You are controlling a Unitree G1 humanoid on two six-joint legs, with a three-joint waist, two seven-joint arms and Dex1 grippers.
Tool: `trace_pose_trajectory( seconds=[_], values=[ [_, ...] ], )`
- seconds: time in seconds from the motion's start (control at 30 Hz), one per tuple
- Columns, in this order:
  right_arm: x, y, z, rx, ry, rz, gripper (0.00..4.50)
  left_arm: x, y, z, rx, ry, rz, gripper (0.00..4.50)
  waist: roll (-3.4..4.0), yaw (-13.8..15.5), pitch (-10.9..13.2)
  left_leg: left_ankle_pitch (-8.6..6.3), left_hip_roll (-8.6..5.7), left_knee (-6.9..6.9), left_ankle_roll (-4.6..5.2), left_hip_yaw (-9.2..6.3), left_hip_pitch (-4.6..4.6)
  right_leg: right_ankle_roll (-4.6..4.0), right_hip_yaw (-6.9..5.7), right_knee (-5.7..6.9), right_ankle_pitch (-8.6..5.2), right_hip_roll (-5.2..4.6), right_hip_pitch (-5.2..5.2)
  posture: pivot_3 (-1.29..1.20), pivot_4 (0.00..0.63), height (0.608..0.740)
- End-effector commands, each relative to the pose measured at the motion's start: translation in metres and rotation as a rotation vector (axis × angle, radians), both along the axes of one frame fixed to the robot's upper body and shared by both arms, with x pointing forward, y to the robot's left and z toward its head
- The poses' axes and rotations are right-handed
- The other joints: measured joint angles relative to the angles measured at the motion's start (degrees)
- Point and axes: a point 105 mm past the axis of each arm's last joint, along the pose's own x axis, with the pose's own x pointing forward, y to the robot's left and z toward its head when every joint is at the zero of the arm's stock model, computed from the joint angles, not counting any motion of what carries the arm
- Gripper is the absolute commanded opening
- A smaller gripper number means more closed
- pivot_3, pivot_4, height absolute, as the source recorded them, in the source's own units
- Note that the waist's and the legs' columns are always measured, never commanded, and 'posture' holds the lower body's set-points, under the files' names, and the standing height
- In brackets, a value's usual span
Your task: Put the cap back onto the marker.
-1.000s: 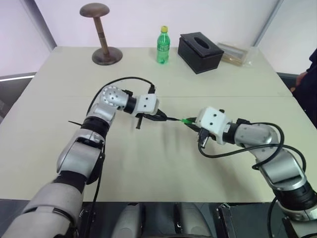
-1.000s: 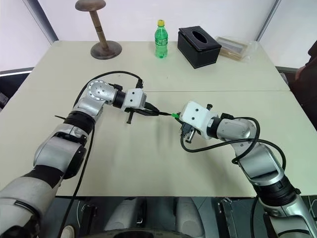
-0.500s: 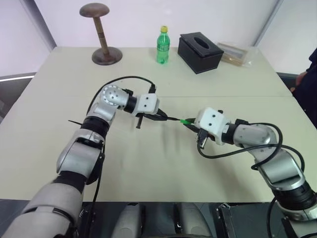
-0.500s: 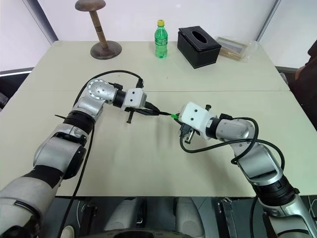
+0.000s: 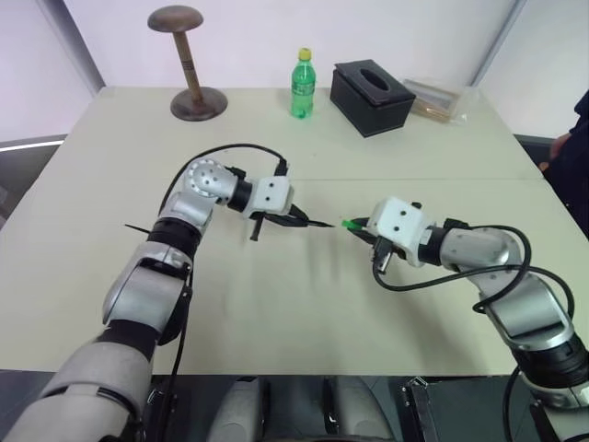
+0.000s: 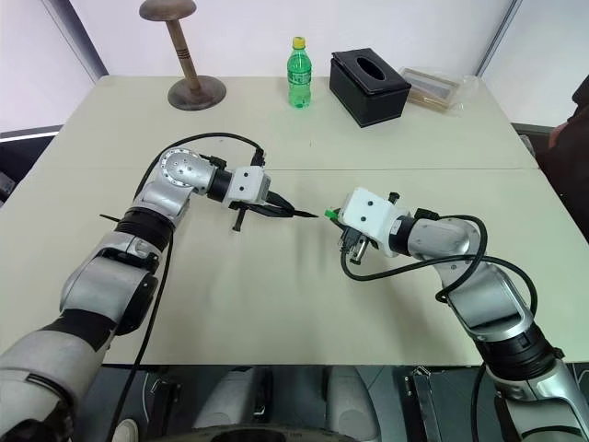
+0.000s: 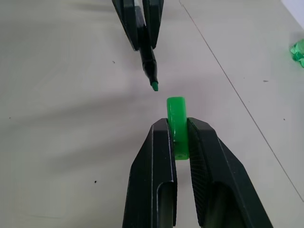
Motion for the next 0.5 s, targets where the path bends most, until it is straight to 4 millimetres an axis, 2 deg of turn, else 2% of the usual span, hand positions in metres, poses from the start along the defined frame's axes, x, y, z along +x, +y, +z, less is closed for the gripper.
trace_pose_trajectory(
  seconds=[0.03, 0.5],
  values=[
    [0.0002, 0.0022, 0.014, 0.009, -0.055, 0.016, 0.02, 0.0001, -0.003, 0.0121, -0.028, -0.038, -0.013, 0.0, 0.0, 0.0, 0.0, 0.0, 0.0, 0.0, 0.0, 0.0, 0.0, 0.0, 0.0, 0.0, 0.0, 0.0, 0.0, 0.0, 0.15, 0.74],
    [-0.0039, 0.0102, 0.0098, 0.025, -0.041, 0.032, 0.02, 0.0006, -0.006, 0.0148, -0.027, -0.047, -0.02, 0.0, 0.0, -0.01, 0.0, 0.0, 0.0, 0.0, 0.0, 0.0, 0.0, 0.0, 0.0, 0.0, 0.0, 0.0, 0.0, 0.0, 0.15, 0.74]
  ],
)
